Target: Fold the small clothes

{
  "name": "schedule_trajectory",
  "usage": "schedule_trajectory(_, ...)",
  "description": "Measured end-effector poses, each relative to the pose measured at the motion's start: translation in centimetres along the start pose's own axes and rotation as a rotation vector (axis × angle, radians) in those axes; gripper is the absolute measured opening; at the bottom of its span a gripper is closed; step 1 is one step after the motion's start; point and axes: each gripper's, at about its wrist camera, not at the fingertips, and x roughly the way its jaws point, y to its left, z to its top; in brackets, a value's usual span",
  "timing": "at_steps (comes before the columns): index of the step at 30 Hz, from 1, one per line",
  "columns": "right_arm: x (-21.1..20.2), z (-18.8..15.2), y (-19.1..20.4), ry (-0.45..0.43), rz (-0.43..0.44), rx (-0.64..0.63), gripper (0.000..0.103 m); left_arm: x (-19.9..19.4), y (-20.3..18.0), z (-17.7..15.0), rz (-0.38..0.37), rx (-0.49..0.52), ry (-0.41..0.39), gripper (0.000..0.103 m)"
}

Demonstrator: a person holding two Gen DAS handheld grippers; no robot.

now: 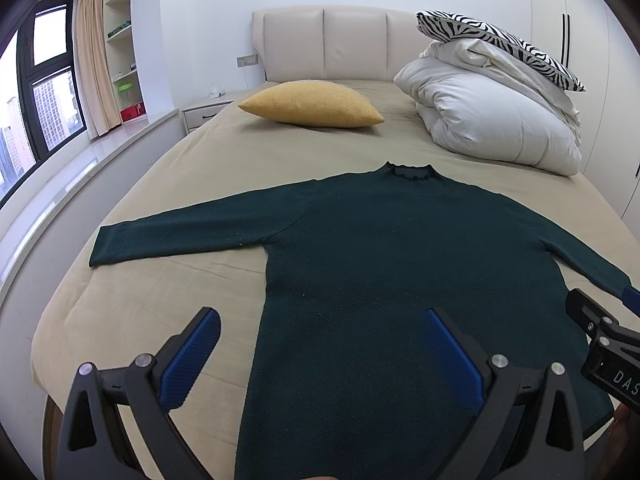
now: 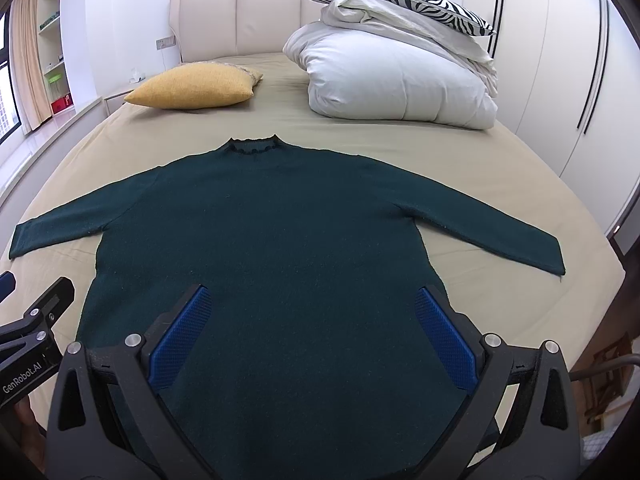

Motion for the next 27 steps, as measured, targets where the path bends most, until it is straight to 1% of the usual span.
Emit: schedule_trajectory(27,0.29,-0.14,-0.01,0.002,0.000,0.001,0.103,0.34,-0.50,-0.41,-0.004,0.000,0.001,0.103)
